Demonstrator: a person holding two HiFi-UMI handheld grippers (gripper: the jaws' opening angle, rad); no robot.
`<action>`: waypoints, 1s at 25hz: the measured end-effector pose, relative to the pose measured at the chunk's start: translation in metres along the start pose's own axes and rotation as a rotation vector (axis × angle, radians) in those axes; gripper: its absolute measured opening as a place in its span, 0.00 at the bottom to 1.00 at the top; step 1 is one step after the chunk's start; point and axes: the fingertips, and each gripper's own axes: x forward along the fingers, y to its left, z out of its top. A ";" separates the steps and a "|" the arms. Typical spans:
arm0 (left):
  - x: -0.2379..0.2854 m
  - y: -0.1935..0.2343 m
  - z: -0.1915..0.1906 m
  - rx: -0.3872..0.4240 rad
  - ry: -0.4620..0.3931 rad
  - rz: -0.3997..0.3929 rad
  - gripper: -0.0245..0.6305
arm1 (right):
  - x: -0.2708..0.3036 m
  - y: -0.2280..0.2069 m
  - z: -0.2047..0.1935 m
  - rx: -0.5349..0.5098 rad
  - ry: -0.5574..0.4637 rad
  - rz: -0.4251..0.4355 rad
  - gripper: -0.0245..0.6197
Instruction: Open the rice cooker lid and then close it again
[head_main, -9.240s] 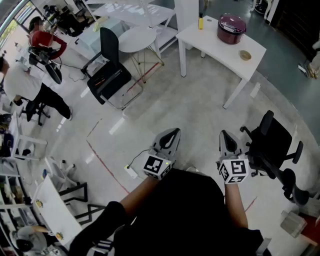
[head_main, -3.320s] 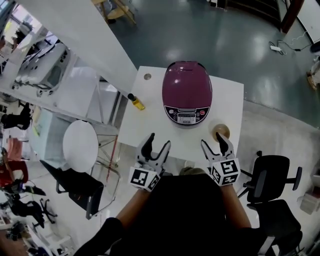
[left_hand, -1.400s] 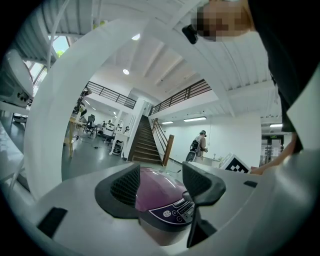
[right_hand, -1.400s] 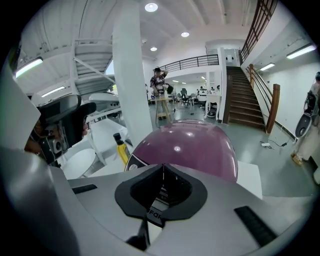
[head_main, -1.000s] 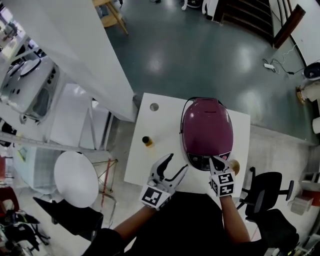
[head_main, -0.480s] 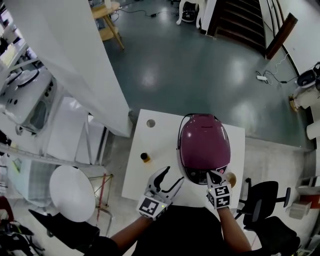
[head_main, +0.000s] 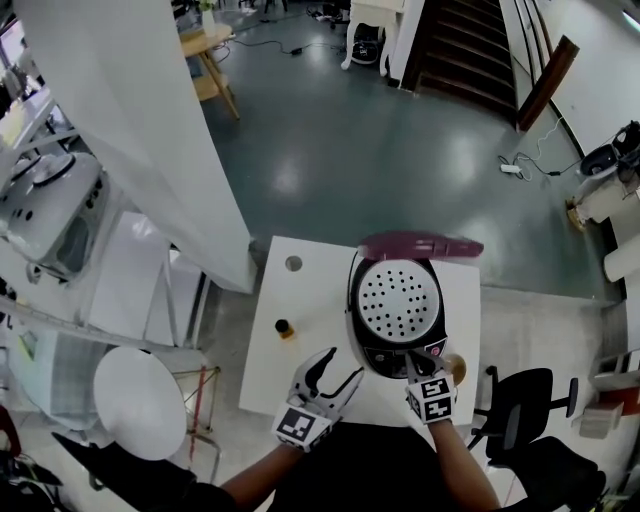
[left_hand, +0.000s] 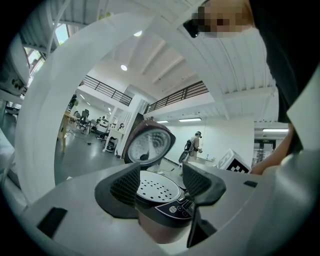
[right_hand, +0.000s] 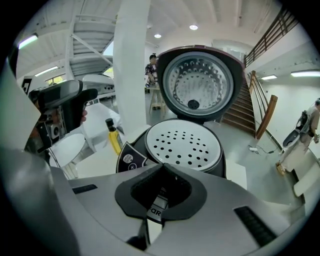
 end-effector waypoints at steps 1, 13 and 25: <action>0.000 -0.003 0.000 0.000 0.000 -0.002 0.41 | 0.001 0.000 0.000 0.000 -0.002 0.000 0.04; -0.009 -0.035 0.004 0.026 -0.005 -0.014 0.41 | 0.000 -0.001 -0.005 0.029 -0.049 0.010 0.04; -0.002 -0.039 0.002 0.018 0.014 -0.017 0.41 | 0.000 0.000 -0.003 0.076 -0.093 0.006 0.04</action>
